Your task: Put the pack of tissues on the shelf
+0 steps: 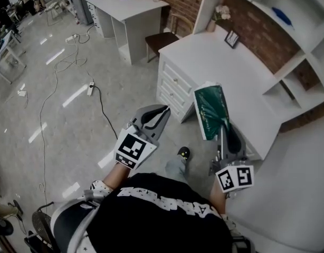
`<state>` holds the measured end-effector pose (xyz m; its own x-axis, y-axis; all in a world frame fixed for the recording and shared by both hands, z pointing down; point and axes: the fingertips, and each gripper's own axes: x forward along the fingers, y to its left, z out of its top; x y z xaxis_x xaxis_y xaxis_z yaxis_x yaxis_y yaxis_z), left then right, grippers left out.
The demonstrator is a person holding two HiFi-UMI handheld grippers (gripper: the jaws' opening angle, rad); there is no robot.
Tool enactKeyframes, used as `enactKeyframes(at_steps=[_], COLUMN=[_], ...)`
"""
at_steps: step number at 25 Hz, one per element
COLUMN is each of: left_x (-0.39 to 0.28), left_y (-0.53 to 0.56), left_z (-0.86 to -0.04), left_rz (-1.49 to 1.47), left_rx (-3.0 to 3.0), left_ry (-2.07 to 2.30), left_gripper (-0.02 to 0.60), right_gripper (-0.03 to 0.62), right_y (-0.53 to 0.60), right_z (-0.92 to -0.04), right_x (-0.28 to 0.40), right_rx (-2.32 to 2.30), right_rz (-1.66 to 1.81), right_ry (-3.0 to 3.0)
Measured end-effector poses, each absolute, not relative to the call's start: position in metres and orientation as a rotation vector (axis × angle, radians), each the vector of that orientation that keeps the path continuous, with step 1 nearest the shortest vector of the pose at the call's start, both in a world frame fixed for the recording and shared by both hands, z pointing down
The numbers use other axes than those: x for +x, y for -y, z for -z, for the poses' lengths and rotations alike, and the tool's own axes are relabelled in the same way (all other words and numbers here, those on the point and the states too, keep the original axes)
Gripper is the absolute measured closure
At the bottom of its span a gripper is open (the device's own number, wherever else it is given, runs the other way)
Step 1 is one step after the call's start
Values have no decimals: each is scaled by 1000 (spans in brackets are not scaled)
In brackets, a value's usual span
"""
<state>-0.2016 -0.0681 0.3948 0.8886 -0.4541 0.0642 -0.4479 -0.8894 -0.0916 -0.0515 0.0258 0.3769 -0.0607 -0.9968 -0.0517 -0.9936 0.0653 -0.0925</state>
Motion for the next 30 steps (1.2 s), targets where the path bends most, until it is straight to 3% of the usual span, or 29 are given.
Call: enactKeyframes(at_steps=[15,30], left_x=[-120,-20], left_y=[133,167], left_z=[-397,-382], left_rz=[164,165], left_rx=[-2981,-2988], left_ry=[-712,-645], left_gripper=[545,503], right_gripper=[505,505], right_y=[42,83], right_z=[-377,-360], right_x=[32,117], right_rx=[-2071,-2068], right_rz=[54,29], right_ry=[-2217,-2215])
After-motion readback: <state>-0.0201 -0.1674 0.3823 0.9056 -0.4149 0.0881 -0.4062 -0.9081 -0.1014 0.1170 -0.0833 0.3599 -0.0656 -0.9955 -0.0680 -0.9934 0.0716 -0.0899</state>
